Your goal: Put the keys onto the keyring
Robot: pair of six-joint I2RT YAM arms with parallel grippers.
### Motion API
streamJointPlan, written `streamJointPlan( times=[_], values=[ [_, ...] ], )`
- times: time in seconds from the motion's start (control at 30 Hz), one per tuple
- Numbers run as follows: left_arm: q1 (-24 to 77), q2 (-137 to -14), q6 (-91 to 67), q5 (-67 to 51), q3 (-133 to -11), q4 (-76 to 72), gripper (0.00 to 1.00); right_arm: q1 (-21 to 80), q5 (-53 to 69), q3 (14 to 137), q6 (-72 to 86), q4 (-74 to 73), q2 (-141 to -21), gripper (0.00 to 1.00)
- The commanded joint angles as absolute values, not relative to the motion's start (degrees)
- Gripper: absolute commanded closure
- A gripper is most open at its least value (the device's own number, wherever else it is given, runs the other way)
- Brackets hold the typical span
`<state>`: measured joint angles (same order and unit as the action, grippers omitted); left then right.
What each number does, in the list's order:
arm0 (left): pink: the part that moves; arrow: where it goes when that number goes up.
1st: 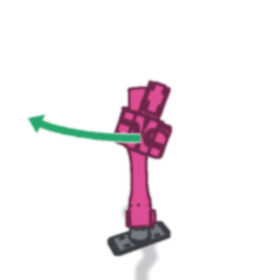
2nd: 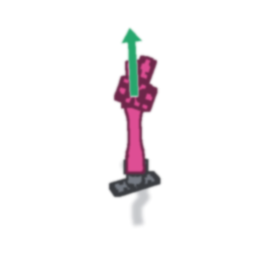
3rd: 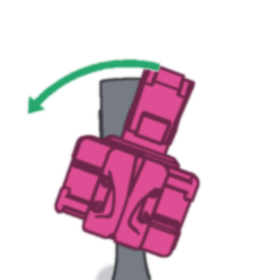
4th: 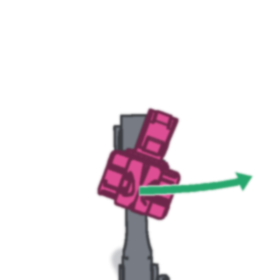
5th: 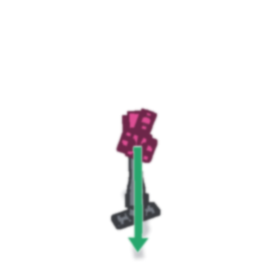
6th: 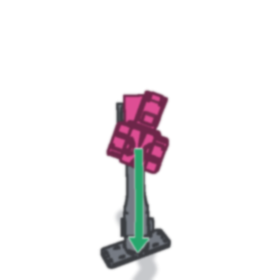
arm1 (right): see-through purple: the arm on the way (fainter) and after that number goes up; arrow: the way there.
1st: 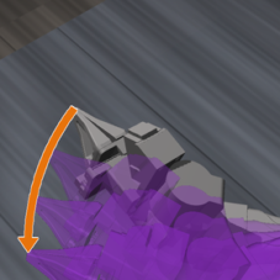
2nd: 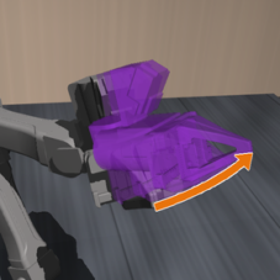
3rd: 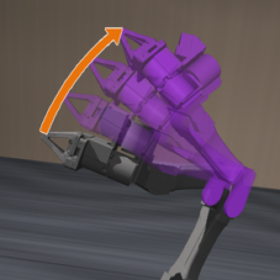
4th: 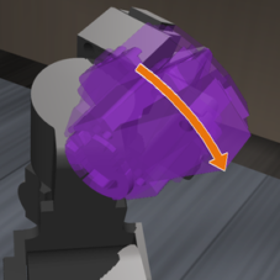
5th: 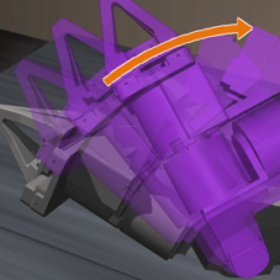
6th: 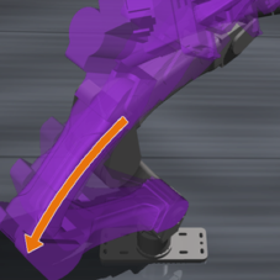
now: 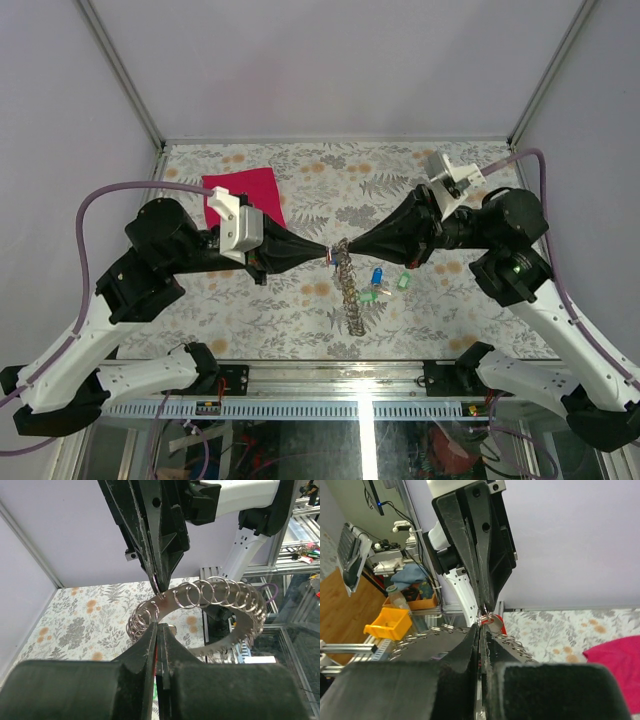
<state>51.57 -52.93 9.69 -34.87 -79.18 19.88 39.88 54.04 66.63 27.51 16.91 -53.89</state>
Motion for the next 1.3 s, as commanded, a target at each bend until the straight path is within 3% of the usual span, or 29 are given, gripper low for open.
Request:
streamJointPlan(
  times=[0.0, 0.37, 1.27],
  values=[
    [51.25, -53.96, 12.93, -31.11, -83.03, 23.19, 1.00, 40.25, 53.44, 73.81, 30.51, 8.84, -55.91, 1.00],
    [51.26, -56.79, 15.85, -28.22, -86.76, 28.31, 1.00, 40.25, 51.73, 78.56, 30.47, -1.24, -58.53, 1.00],
    [51.33, -58.70, 15.82, -29.85, -88.50, 30.51, 1.00, 40.25, 47.64, 78.91, 29.36, -4.01, -58.87, 1.00]
  ],
)
